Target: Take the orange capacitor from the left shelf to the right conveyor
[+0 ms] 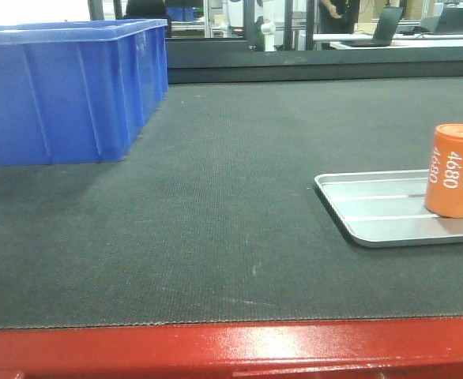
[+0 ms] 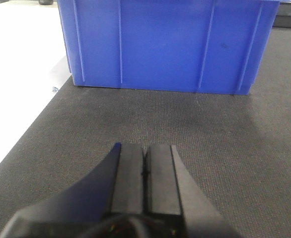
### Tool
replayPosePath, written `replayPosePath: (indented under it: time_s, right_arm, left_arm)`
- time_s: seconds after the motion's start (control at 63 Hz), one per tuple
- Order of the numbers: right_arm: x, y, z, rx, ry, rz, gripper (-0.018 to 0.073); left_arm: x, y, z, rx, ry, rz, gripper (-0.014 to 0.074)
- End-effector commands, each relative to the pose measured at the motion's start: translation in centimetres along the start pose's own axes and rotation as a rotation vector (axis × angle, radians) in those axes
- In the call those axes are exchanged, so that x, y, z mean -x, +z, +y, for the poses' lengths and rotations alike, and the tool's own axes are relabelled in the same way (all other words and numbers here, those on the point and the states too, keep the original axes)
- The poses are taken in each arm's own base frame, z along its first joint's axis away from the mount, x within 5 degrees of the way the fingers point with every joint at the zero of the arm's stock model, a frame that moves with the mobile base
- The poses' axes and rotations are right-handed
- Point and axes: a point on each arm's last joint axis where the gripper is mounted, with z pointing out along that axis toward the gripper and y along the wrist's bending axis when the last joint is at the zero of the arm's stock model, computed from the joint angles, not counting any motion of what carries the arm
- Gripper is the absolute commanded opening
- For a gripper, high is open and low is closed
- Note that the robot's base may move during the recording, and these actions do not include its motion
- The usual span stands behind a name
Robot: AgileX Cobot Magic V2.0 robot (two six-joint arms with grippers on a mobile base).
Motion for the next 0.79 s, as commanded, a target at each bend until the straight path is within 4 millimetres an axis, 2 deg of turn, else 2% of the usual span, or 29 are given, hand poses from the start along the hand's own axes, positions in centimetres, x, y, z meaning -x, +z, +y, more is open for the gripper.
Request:
replayPosePath:
  time_s: [0.0,0.778]
  right_arm:
    - [1.18,-0.19,-0.05,-0.008,0.01,-0.125,0.0057]
    - [1.18,-0.19,-0.05,-0.008,0.01,-0.125,0.0057]
  left_arm:
    - [0.85,0.08,-0.03,-0.005,-0.005,-0.076,-0.0127]
    - [0.85,0.08,-0.03,-0.005,-0.005,-0.076,-0.0127]
